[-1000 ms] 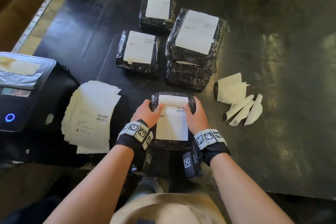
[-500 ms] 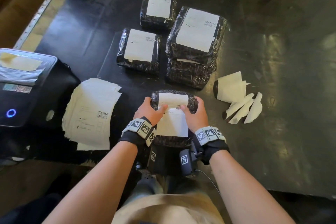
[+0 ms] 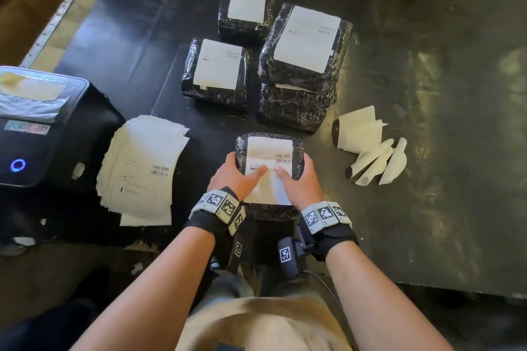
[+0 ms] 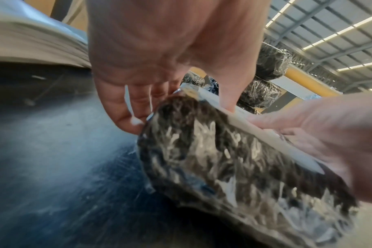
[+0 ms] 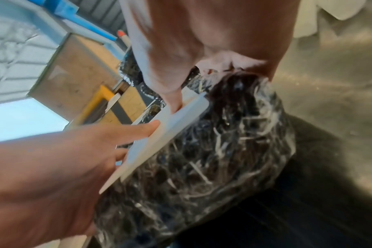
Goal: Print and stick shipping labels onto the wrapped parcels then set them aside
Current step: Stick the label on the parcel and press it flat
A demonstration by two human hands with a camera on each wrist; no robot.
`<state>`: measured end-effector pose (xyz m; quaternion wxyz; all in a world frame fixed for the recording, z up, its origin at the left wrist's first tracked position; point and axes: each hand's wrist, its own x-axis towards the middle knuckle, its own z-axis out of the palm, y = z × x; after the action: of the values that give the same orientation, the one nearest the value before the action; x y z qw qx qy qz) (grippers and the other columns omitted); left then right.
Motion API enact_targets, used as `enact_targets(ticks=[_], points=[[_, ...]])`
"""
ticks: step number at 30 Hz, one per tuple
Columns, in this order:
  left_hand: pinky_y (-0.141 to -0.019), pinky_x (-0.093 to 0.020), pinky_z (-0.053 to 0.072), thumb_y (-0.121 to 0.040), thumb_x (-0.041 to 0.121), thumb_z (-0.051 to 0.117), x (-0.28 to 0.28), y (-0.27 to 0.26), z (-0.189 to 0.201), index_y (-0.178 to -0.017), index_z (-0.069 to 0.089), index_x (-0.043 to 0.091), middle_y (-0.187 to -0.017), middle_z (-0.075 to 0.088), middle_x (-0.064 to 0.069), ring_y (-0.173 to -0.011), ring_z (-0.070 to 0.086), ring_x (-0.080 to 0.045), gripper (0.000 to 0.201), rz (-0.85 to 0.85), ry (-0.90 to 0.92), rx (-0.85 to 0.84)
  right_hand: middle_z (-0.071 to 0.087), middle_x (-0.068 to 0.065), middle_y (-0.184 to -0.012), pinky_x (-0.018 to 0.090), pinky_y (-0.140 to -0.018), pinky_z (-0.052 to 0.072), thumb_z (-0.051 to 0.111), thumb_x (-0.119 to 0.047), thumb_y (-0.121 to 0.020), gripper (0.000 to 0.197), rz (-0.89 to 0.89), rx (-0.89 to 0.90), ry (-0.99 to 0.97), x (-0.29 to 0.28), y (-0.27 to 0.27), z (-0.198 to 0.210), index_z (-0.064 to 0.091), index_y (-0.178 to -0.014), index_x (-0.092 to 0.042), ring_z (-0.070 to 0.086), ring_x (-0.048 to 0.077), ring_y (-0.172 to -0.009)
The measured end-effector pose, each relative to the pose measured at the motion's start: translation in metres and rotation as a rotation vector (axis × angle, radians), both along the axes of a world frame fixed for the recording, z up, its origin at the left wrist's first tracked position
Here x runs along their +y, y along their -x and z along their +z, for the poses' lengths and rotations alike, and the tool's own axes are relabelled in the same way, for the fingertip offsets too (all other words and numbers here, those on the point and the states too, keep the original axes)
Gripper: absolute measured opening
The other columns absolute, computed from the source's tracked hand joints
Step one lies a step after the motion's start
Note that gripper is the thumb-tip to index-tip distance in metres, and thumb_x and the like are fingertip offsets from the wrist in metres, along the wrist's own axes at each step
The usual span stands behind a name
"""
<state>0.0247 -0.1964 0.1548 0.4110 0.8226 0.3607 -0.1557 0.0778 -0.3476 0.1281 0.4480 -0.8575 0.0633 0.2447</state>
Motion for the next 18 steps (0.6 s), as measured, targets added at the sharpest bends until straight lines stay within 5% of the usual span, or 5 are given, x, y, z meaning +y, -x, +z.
enact_targets(ticks=[3, 8, 13, 18], points=[[-0.074, -0.027, 0.047, -0.086, 0.052, 0.061, 0.005, 0.001, -0.001, -0.134, 0.039, 0.024, -0.124, 0.061, 0.003, -0.097, 0.061, -0.014, 0.06, -0.002, 0.044, -0.037, 0.047, -0.005, -0.143, 0.042, -0.106, 0.042, 0.063, -0.042, -0.088, 0.068, 0.0, -0.002, -0.054, -0.004, 0.0, 0.001, 0.03, -0.147, -0.031, 0.049, 0.017, -0.128], [-0.089, -0.03, 0.048, -0.093, 0.043, 0.055, 0.013, 0.009, -0.004, -0.141, 0.04, 0.023, -0.134, 0.057, 0.0, -0.116, 0.058, -0.018, 0.055, -0.039, 0.142, -0.113, 0.033, -0.005, -0.155, 0.039, -0.112, 0.033, 0.054, -0.037, -0.096, 0.063, 0.028, 0.0, -0.072, -0.013, 0.002, 0.004, 0.024, -0.151, -0.03, 0.034, 0.018, -0.14], [-0.081, -0.025, 0.05, -0.085, 0.044, 0.066, 0.004, 0.018, -0.004, -0.135, 0.042, 0.028, -0.126, 0.061, 0.005, -0.108, 0.061, -0.013, 0.058, -0.03, 0.137, -0.152, 0.032, -0.003, -0.154, 0.044, -0.112, 0.034, 0.068, -0.053, -0.08, 0.093, 0.012, -0.011, 0.024, -0.003, 0.017, 0.003, 0.014, -0.152, -0.032, 0.036, 0.021, -0.139], [-0.084, -0.029, 0.05, -0.086, 0.044, 0.065, 0.002, 0.018, -0.006, -0.14, 0.037, 0.029, -0.128, 0.059, 0.006, -0.11, 0.06, -0.015, 0.062, -0.009, 0.095, -0.13, 0.045, -0.005, -0.145, 0.041, -0.107, 0.04, 0.069, -0.044, -0.082, 0.081, -0.023, -0.046, -0.029, -0.003, 0.017, -0.001, 0.024, -0.148, -0.031, 0.047, 0.016, -0.129]])
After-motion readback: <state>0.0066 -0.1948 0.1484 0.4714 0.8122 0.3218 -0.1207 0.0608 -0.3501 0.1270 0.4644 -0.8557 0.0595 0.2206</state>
